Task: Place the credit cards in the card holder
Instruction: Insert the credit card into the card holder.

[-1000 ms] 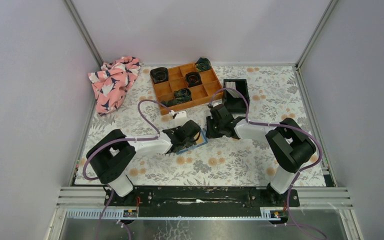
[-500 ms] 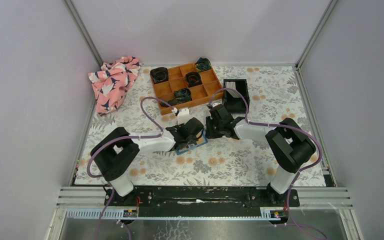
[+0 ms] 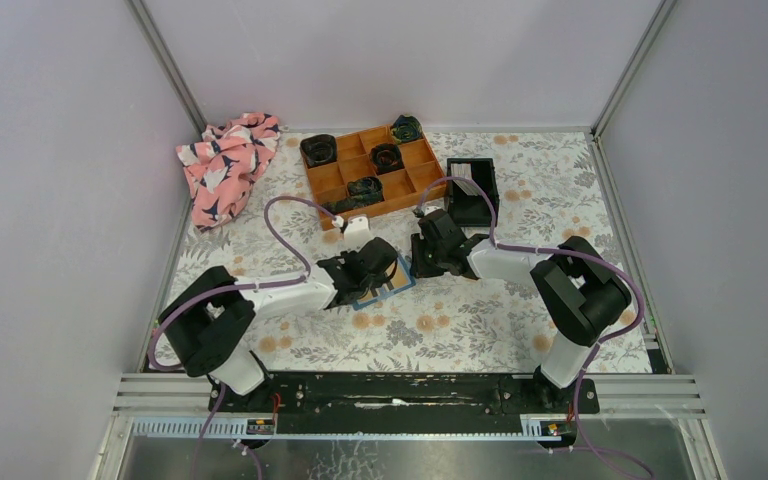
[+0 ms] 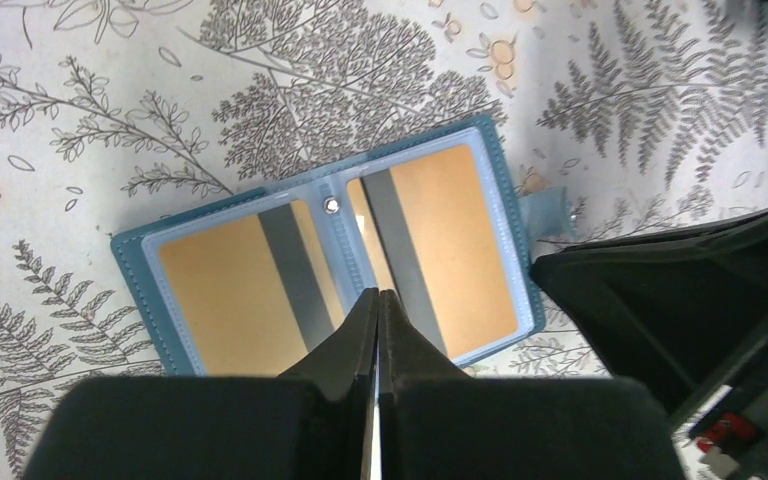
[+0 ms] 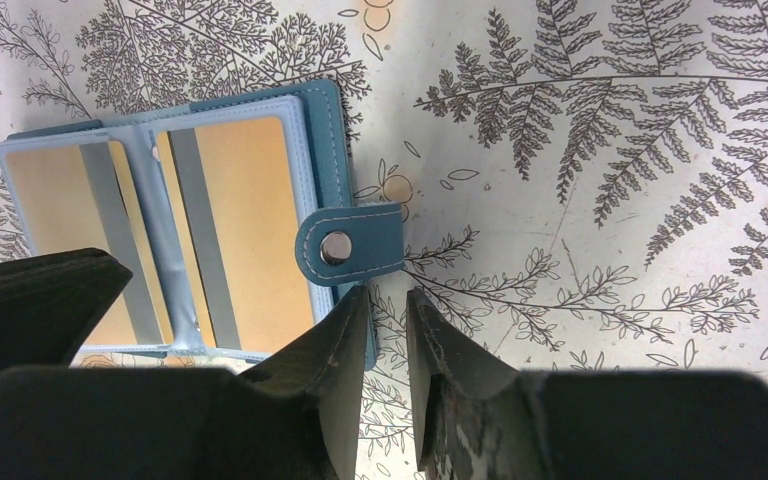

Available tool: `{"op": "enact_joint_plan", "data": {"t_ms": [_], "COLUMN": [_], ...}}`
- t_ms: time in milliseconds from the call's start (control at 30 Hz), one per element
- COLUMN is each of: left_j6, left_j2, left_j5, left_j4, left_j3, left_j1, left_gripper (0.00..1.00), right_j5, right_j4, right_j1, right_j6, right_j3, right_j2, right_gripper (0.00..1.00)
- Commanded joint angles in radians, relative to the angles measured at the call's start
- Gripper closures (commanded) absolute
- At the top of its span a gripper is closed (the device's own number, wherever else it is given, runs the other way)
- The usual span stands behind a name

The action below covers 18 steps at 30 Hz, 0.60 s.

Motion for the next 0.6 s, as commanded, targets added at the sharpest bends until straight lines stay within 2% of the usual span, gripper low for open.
{"op": "enact_joint_plan", "data": {"t_ms": [0, 567], "left_j6": [-0.001, -0.003], "left_j2": [0.018, 0.112], "left_j5": [-0.004, 0.032], "left_j4": [0.010, 0.041], "left_j3": [-0.026, -0.012], "left_j1": [-0.006, -0.018], "left_gripper": [1.00, 1.00], "right_j5": [0.030, 0.028], "right_j4": [-0.007, 0.001], "right_j1": [0.013, 0.018], "right_j6": [-0.006, -0.001], "right_j3": [-0.001, -0.005], "right_j2": [-0.006, 0.004], "right_gripper": [0.72, 0.72]}}
